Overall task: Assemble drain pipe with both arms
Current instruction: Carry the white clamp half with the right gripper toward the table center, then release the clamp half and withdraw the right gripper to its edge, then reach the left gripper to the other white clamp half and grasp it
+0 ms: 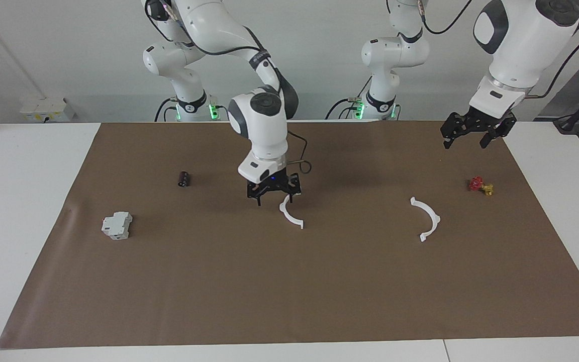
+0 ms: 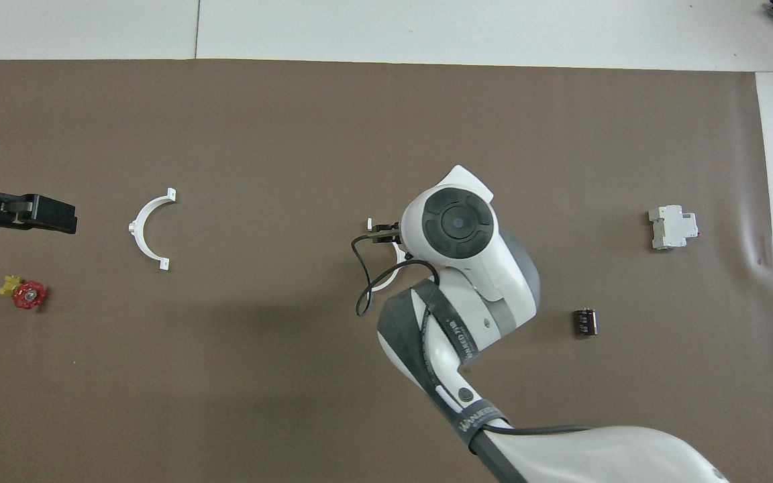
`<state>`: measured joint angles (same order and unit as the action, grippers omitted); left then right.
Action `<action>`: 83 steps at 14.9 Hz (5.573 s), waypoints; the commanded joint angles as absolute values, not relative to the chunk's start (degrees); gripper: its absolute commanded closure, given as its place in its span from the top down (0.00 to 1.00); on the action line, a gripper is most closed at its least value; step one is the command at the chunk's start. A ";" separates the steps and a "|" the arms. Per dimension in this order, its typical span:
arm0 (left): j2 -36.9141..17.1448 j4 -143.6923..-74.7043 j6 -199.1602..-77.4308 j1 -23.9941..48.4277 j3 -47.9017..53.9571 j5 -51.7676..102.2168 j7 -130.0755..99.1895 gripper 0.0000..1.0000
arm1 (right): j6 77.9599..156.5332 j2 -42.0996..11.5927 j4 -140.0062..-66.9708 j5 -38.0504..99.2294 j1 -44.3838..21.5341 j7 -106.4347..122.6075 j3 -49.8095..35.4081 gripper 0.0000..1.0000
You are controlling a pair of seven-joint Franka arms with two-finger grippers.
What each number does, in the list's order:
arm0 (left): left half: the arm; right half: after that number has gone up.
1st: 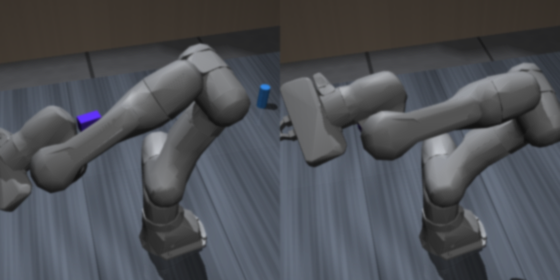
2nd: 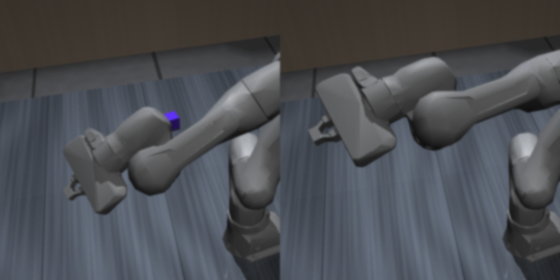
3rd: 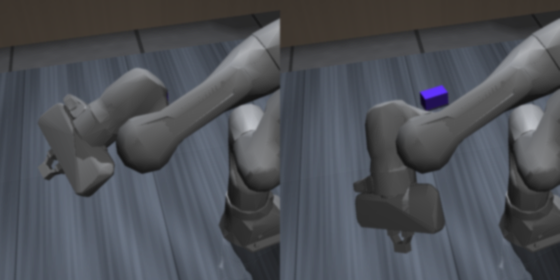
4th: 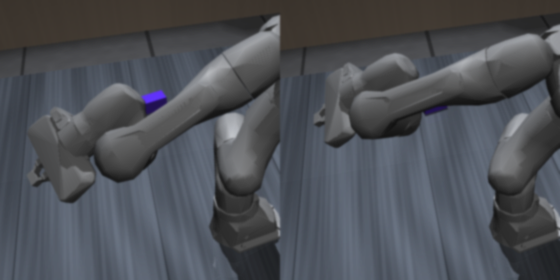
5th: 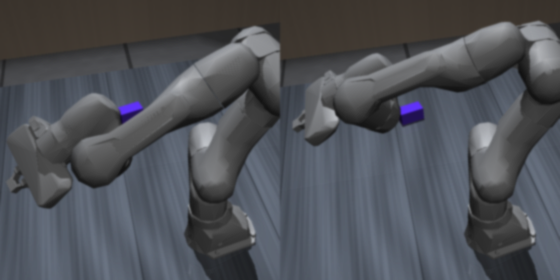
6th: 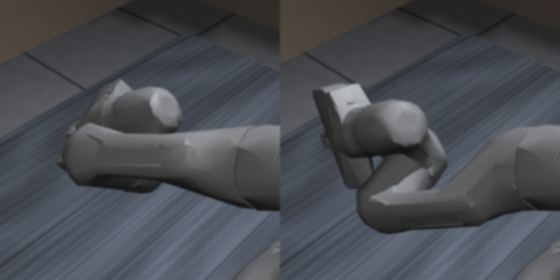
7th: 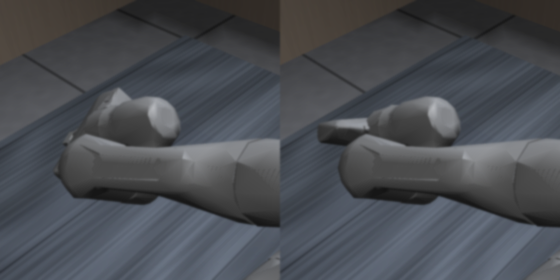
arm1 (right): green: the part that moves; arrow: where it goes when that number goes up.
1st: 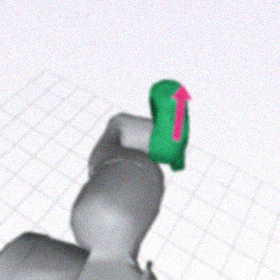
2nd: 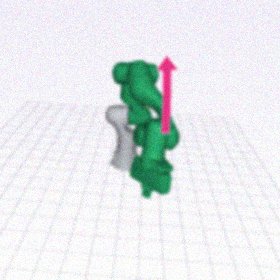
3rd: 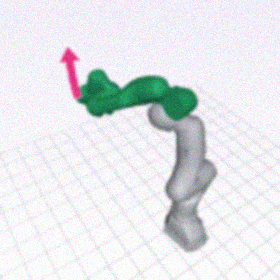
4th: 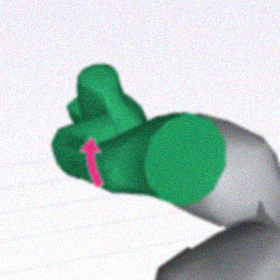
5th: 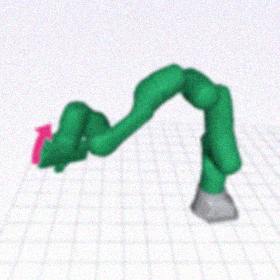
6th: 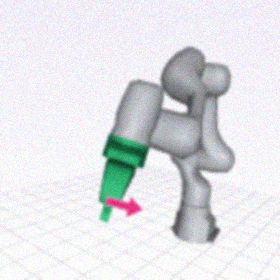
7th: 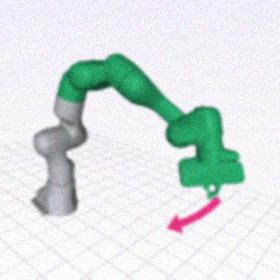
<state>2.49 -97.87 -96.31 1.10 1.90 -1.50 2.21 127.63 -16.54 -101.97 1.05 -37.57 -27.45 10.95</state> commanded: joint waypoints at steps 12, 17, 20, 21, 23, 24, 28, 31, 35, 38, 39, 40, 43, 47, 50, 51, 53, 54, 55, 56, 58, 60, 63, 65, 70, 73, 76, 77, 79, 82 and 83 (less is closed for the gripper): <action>11.51 -117.16 -110.74 -2.19 1.14 -0.88 -3.61 1.00 | 94.41 2.19 -99.05 0.18 -11.18 -6.61 10.37 1.00; 7.67 -119.53 -120.56 -1.68 1.49 -0.97 -11.86 1.00 | 92.10 3.25 -99.49 0.35 -5.19 2.20 10.37 1.00; 1.43 -120.06 -125.05 0.09 1.41 -0.97 -18.79 1.00 | 94.20 2.47 -98.44 -0.43 -5.80 2.37 9.76 1.00; 0.45 -121.19 -126.81 0.35 1.41 -0.97 -21.51 1.00 | 94.04 2.03 -97.05 -1.57 -6.24 2.37 9.67 1.00; 0.18 -124.61 -132.25 0.44 1.41 -0.97 -25.04 1.00 | 90.98 -0.43 -91.96 -3.16 -7.03 2.20 9.40 1.00; 0.00 -126.02 -134.80 0.44 1.32 -0.97 -24.96 1.00 | 90.97 -0.70 -91.50 -3.16 -7.03 2.20 9.40 1.00; -4.64 -127.71 -140.88 0.35 1.32 -0.97 -18.46 1.00 | 90.62 -0.88 -91.32 -3.25 -7.12 2.20 9.14 1.00; -7.90 -127.62 -144.57 0.44 1.32 -1.05 -18.02 1.00 | 90.44 -1.05 -91.23 -3.07 -1.77 2.02 3.18 1.00; -12.47 -127.70 -148.62 0.53 1.32 -1.14 -16.27 1.00 | 90.44 -0.79 -91.23 -3.25 -3.59 2.20 5.00 1.00; -12.57 -127.53 -148.45 -0.44 1.23 -1.23 -4.87 1.00 | 89.57 0.26 -91.06 -3.25 -4.75 2.37 5.72 1.00; -12.57 -127.18 -148.19 -0.44 1.23 -1.23 -4.49 1.00 | 89.30 0.35 -91.05 -3.25 -4.83 2.46 5.71 1.00; -12.57 -126.92 -148.01 -0.44 1.23 -1.23 -4.48 1.00 | 89.21 0.53 -91.05 -3.34 -4.75 3.51 5.63 1.00; -12.31 -126.04 -147.14 -0.27 1.23 -1.23 -4.13 1.00 | 87.64 0.44 -90.53 -4.04 -4.83 5.19 5.45 1.00; -12.39 -123.93 -144.32 -0.70 1.23 -1.32 -3.43 1.00 | 80.51 -0.18 -84.82 -4.04 -4.75 5.54 4.83 1.00; -12.83 -122.35 -144.40 -2.19 1.23 -1.23 2.00 1.00 | 80.95 1.14 -87.09 -3.52 -4.66 6.42 4.83 1.00; -13.18 -122.08 -144.75 -2.81 1.32 -1.23 2.37 1.00 | 80.95 1.32 -87.45 -3.43 -4.48 6.24 4.83 1.00; -13.53 -122.25 -145.54 -2.73 1.32 -1.23 1.50 1.00 | 80.95 1.23 -87.45 -3.34 -4.31 6.24 4.83 1.00; -14.06 -122.34 -145.55 -2.72 1.32 -1.14 0.45 1.00 | 80.95 1.32 -87.45 -3.34 -4.31 6.24 4.83 1.00; -14.24 -122.43 -145.72 -2.29 1.32 -1.06 -1.74 1.00 | 80.95 1.32 -87.45 -3.34 -4.31 6.24 4.83 1.00; -14.33 -122.43 -145.90 -1.94 1.49 -1.14 -6.11 1.00 | 80.95 1.32 -87.45 -3.34 -4.31 6.24 4.83 1.00; -14.50 -122.87 -148.00 0.17 1.41 -1.14 -13.85 1.00 | 80.95 1.23 -87.45 -3.34 -4.31 6.24 4.83 1.00; -14.59 -123.05 -148.36 0.35 1.41 -1.14 -15.20 1.00 | 80.95 1.23 -87.45 -3.34 -4.31 6.24 4.83 1.00; -14.59 -123.05 -148.36 0.26 1.41 -1.14 -14.59 1.00 | 80.95 1.23 -87.45 -3.34 -4.31 6.24 4.83 1.00; -14.59 -123.05 -148.18 -0.17 1.32 -1.23 -11.54 1.00 | 80.95 1.32 -87.45 -3.34 -4.31 6.24 4.83 1.00; -14.59 -123.05 -148.27 -0.88 1.32 -1.23 -7.39 1.00 | 80.95 1.23 -87.45 -3.34 -4.31 6.24 4.83 1.00; -14.59 -123.13 -148.27 -0.88 1.32 -1.23 -7.29 1.00 | 80.95 1.32 -87.45 -3.34 -4.31 6.24 4.83 1.00; -14.50 -123.31 -148.27 -0.79 1.32 -1.23 -7.38 1.00 | 80.95 1.32 -87.45 -3.34 -4.31 6.24 4.83 1.00; -14.50 -123.40 -148.27 -0.79 1.32 -1.23 -7.38 0.97 | 80.95 1.32 -87.45 -3.34 -4.31 6.24 4.83 1.00; -14.50 -123.75 -148.45 -0.79 1.32 -1.23 -7.29 0.83 | 80.95 1.23 -87.45 -3.34 -4.31 6.24 4.83 1.00; -14.50 -123.75 -148.45 -0.79 1.32 -1.23 -7.12 0.61 | 80.95 1.32 -87.45 -3.34 -4.31 6.24 4.83 1.00; -14.41 -123.75 -148.45 -0.79 1.32 -1.23 -7.12 0.50 | 80.95 1.23 -87.45 -3.34 -4.31 6.24 4.83 1.00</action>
<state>-14.25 -123.36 -147.25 -0.58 1.30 -1.50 -8.24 81.26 0.48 -86.60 -2.87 -4.86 4.70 5.07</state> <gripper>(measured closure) 0.278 0.000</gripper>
